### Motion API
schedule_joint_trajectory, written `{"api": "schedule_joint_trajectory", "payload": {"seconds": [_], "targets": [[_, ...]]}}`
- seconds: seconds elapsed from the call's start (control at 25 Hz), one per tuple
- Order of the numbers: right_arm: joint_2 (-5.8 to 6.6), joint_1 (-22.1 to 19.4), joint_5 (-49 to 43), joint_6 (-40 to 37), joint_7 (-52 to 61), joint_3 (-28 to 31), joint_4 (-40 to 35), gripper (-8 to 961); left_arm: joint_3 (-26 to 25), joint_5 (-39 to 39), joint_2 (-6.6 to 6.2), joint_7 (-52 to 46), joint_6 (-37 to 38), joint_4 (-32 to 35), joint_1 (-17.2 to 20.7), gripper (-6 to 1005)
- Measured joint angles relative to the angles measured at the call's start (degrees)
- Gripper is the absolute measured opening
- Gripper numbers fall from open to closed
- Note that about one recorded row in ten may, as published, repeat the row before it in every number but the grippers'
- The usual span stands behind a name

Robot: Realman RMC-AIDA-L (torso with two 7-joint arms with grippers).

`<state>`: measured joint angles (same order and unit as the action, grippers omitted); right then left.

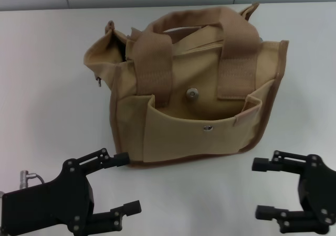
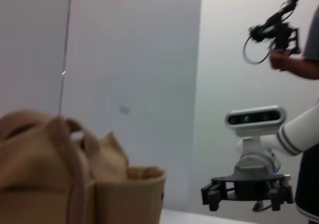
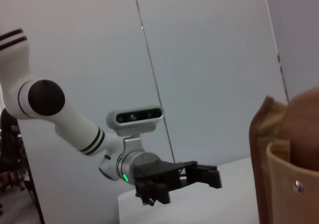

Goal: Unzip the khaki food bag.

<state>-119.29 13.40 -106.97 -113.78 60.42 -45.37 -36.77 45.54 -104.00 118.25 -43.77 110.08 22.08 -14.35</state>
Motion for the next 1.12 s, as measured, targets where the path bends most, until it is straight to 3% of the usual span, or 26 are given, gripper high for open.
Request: {"api": "schedule_joint_trajectory", "payload": {"seconds": [1.12], "targets": [[0.02, 4.72, -2.36, 5.18, -1.35, -0.25, 3.97, 777, 0.08, -0.15, 0.14, -1.5, -2.4, 0.87, -0.33, 806]]}}
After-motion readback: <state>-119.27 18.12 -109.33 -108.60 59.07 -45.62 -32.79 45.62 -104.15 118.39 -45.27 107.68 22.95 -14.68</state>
